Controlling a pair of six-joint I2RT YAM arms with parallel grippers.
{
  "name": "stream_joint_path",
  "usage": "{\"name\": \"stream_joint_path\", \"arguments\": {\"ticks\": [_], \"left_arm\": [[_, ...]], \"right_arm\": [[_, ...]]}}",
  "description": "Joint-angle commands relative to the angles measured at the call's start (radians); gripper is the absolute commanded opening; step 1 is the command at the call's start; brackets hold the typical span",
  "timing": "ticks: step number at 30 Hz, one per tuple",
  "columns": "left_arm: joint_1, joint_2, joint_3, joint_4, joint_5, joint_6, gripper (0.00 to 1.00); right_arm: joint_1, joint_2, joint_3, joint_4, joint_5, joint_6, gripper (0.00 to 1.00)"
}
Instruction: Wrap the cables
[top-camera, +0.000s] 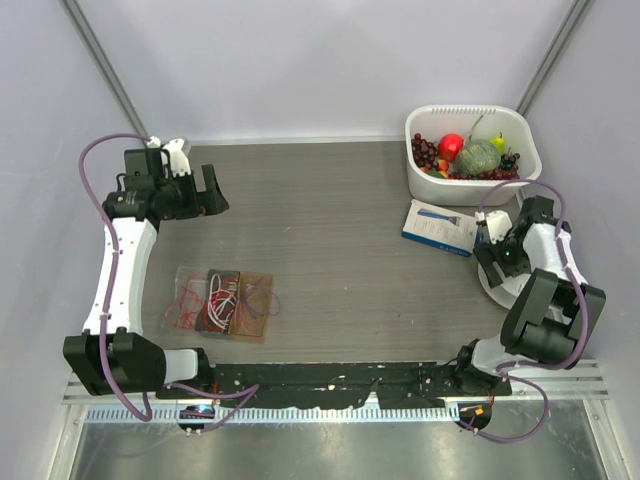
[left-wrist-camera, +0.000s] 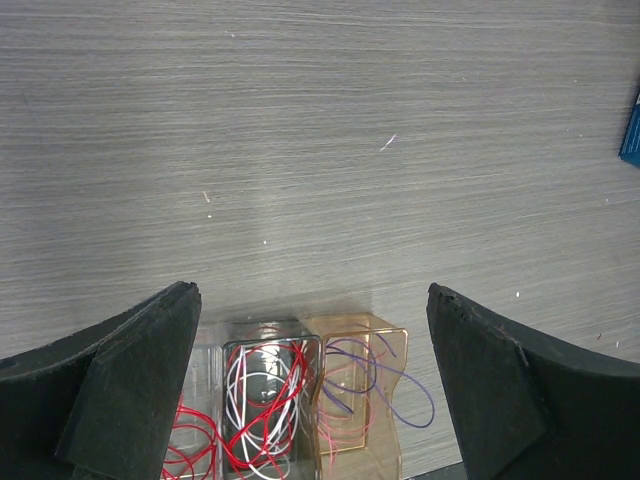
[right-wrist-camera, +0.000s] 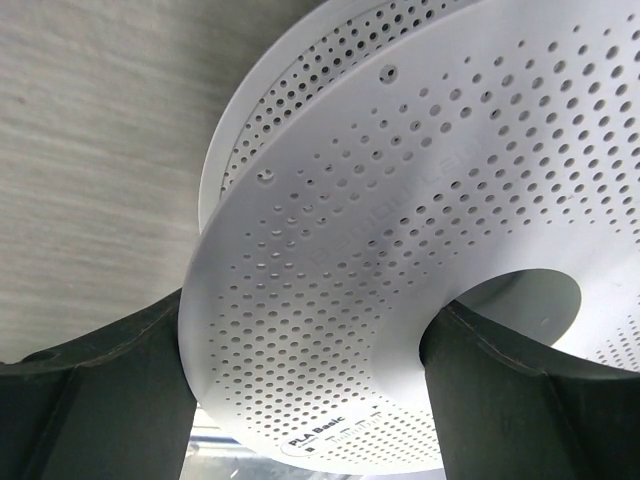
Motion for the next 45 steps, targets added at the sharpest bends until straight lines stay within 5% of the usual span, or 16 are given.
{"name": "stream_joint_path", "arguments": {"ticks": [1,12,26,36,45], "left_arm": [[-0.001,0.008,0.046,0.01,0.026,-0.005,1.0],[0.0,0.027,0.048,0.0,0.034,-0.022,1.0],[0.014,0.068,0.104,-0.148,0.14,-0.002,1.0],[0.052,0.01,0.08,-0.204,0.168,0.101,1.0],[0.052,-0.005,0.058,-0.41,0.109,0.386,1.0]], "right_arm": [[-0.059,-0.1,0.028,-0.097,0.031,-0.041,0.36],[-0.007,-0.111,0.371,-0.381,-0.228,0.06,0.33],[0.807,0.056,0.521,-0.188,-0.102,0.318,0.34],[1.162,0.151,0.358,0.058,0.034,0.373,0.37],[1.26,0.318,0.367,0.178,0.108,0.431,0.38]]}}
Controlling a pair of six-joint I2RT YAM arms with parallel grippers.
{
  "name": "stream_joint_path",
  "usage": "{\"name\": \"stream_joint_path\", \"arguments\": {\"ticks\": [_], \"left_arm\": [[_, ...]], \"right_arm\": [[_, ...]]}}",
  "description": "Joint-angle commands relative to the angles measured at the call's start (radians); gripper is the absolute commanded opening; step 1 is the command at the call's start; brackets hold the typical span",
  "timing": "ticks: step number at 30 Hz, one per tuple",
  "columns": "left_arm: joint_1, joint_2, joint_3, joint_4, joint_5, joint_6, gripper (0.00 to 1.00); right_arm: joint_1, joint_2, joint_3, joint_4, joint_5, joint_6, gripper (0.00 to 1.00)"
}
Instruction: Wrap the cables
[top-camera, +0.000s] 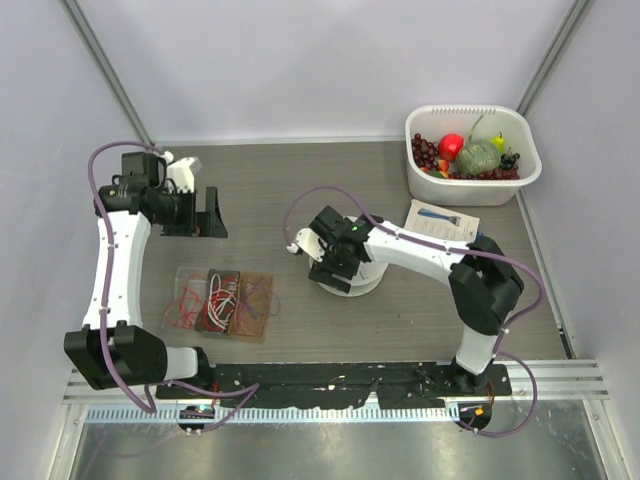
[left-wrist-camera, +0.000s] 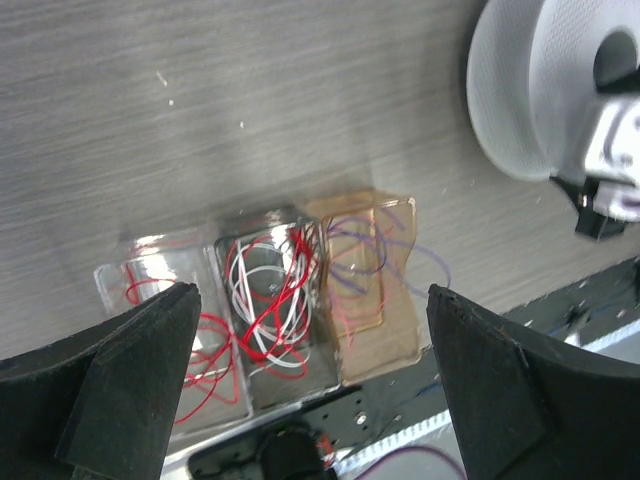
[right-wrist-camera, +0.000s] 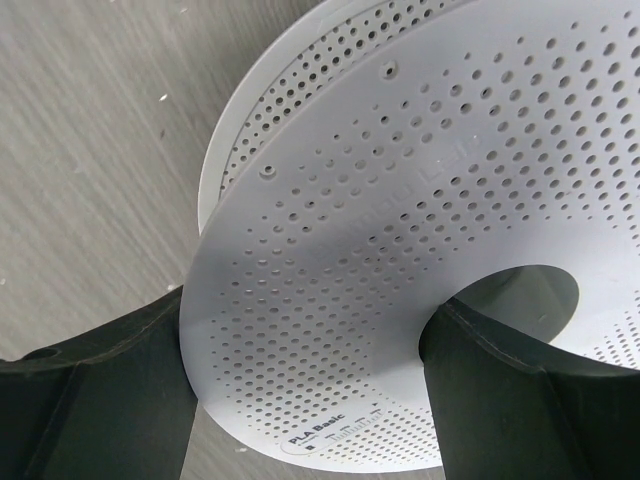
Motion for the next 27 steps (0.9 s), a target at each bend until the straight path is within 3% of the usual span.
{"name": "stream_joint_path", "arguments": {"ticks": [1,3,7,9,10,11,18,23,27], "left_arm": [[0.005,-0.055,-0.017,-0.106,-0.012,0.194,1.0],[0.005,-0.076,-0.029,-0.126,0.022,0.25,1.0],[0.005,-0.084,-0.066,-0.132,0.104,0.302,1.0],[0.005,-0.086,-0.081,-0.123,0.152,0.325,1.0],[0.005,-0.09,-0.089,-0.12,0.176,0.337,1.0],[0.005,-0.093,-0.098,-0.108,0.195,0.345,1.0],[0.0,-0.116,-0.136,-0.094,0.299,0.446,1.0],[-0.052,-0.11,-0.132,-0.107,0.283,0.494,1.0],[-0.102,-0.121,-0.155,-0.137,0.287,0.624,1.0]], "right_arm": [[0.005,0.033,0.029,0.109,0.067,0.041,0.38],[0.006,0.052,0.032,0.115,0.053,0.054,0.4],[0.017,0.082,0.036,0.11,-0.026,0.098,0.56],[0.017,0.092,0.041,0.107,-0.037,0.114,0.68],[0.017,0.095,0.048,0.099,-0.04,0.115,0.81],[0.018,0.093,0.053,0.096,-0.051,0.121,0.83],[0.017,0.043,0.137,0.046,-0.088,0.135,0.85],[0.014,-0.011,0.156,0.027,-0.105,0.137,0.86],[-0.073,-0.071,0.174,0.011,-0.171,0.144,0.86]]}}
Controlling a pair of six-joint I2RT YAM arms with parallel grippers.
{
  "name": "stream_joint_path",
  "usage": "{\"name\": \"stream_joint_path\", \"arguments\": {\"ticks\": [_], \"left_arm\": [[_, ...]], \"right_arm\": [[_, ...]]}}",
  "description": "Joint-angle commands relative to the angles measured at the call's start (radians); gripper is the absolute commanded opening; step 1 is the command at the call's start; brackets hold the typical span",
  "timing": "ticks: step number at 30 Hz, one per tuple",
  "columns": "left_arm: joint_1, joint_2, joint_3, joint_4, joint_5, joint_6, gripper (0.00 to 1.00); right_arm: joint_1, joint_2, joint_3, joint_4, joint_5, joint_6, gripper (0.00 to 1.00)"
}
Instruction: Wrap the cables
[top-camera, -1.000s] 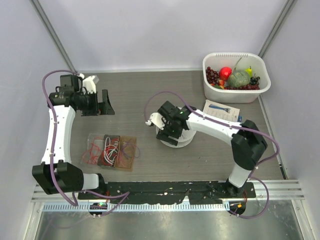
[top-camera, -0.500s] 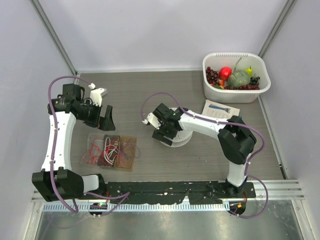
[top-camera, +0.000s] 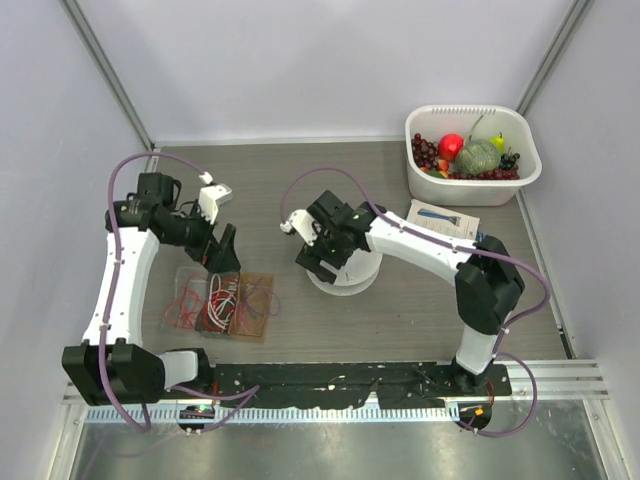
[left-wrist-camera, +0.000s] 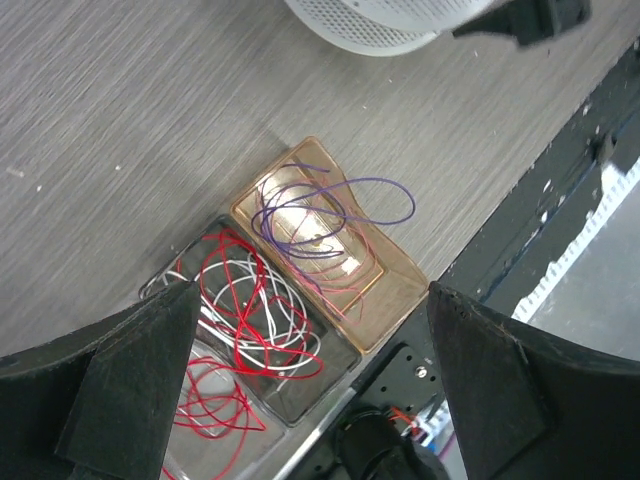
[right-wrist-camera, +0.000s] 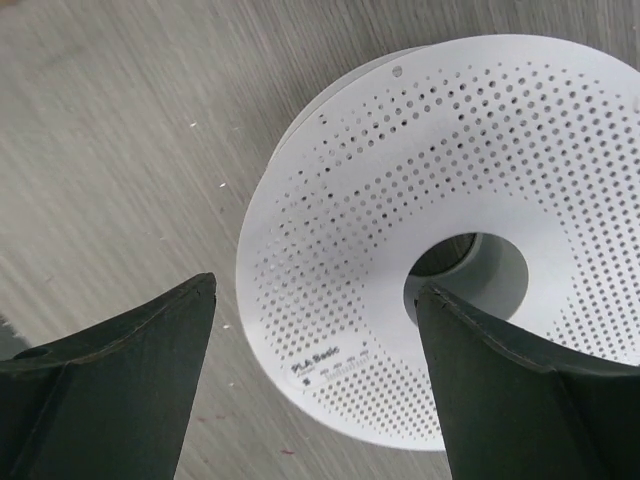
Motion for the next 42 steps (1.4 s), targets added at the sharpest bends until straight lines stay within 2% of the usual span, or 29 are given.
{"name": "stream_joint_path", "arguments": {"ticks": [1,4,7,12,16,19,29,42], "left_arm": [[-0.083,-0.041,-0.031,-0.019,0.019,0.163,1.0],[-0.167,-0.063,-0.082,0.018,-0.045,0.209,1.0],[-0.256,-0.083,-0.128,0.004,-0.058,0.327,1.0],[-0.355,-0.116,-0.218,-0.022,-0.082,0.635,0.97],[-0.365,-0.113,-0.263,0.025,-0.079,0.843,0.89],[-0.39,-0.07,-0.284,0.033,-0.082,0.948,0.78],[-0.445,0.005,-0.364,0.211,-0.174,1.032,0.45],[-0.447,0.075,-0.409,0.317,-0.199,1.056,0.45]], "right_arm": [[-0.098,-0.122,0.069,-0.02,-0.14,0.028,0.86],[-0.239,-0.167,0.104,-0.038,-0.25,0.039,0.86],[-0.311,-0.199,0.104,-0.048,-0.347,0.038,0.87],[-0.388,-0.262,0.043,-0.028,-0.37,0.08,0.87],[-0.434,-0.31,-0.016,-0.003,-0.404,0.096,0.87],[-0.46,-0.322,-0.033,-0.011,-0.416,0.099,0.87],[-0.474,-0.301,-0.033,-0.02,-0.455,0.107,0.87],[-0.48,-0.293,-0.043,-0.02,-0.481,0.108,0.87]]}}
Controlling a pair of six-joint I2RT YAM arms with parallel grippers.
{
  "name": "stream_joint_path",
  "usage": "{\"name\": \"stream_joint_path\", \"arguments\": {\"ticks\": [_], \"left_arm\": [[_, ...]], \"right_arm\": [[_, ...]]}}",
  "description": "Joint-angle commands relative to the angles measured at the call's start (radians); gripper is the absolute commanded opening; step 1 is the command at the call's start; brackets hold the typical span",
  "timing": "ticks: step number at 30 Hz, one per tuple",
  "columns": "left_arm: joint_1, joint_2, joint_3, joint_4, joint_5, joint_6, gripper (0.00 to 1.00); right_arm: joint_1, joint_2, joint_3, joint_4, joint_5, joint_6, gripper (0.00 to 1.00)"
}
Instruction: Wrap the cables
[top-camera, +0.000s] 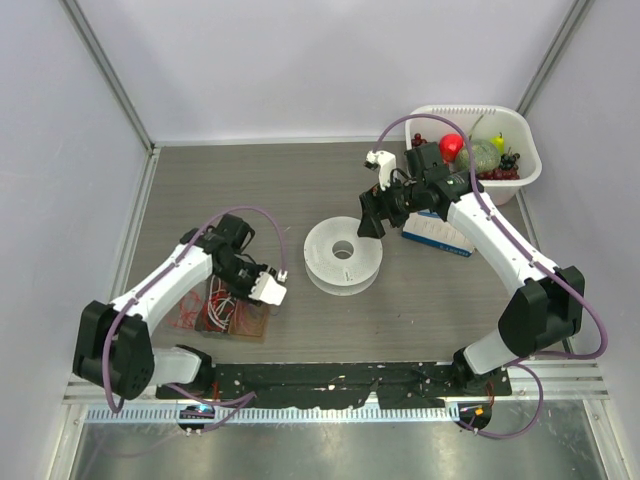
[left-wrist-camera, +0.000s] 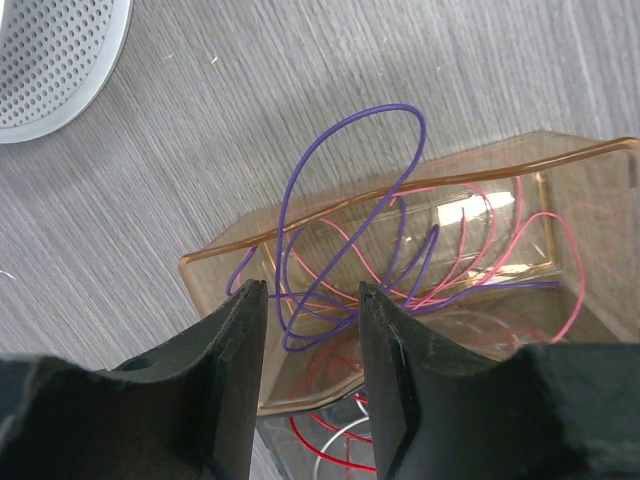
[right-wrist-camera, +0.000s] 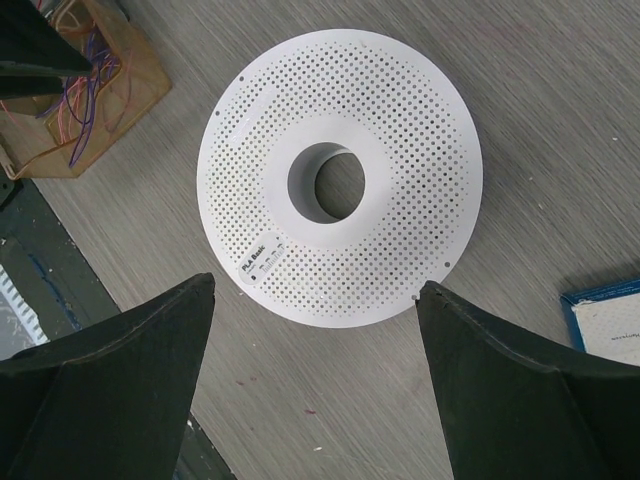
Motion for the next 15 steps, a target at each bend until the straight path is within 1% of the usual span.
{"name": "stream_joint_path", "arguments": {"ticks": [1,7,11,14,15], "left_arm": [[-0.004,0.035,0.003,0.057,-0.007,0.042,0.45],[-0.005,0.071,-0.036,0.109,-0.039,0.086,0.48],[-0.004,0.089,-0.052,0.106,-0.048,0.109,0.48],[-0.004,0.088,-0.063,0.115,-0.053,0.12,0.46],[-0.004,0.086,-0.064,0.115,-0.054,0.12,0.44]], "right_arm": [[-0.003,-0.001,0.003,0.008,-0.035,0.014,0.87],[-0.004,-0.001,-0.004,0.008,-0.046,0.017,0.87],[-0.006,-0.004,-0.004,0.007,-0.056,0.018,0.87],[-0.007,-0.003,-0.004,0.005,-0.058,0.018,0.87],[-0.007,0.0,-0.004,0.007,-0.059,0.018,0.87]]}}
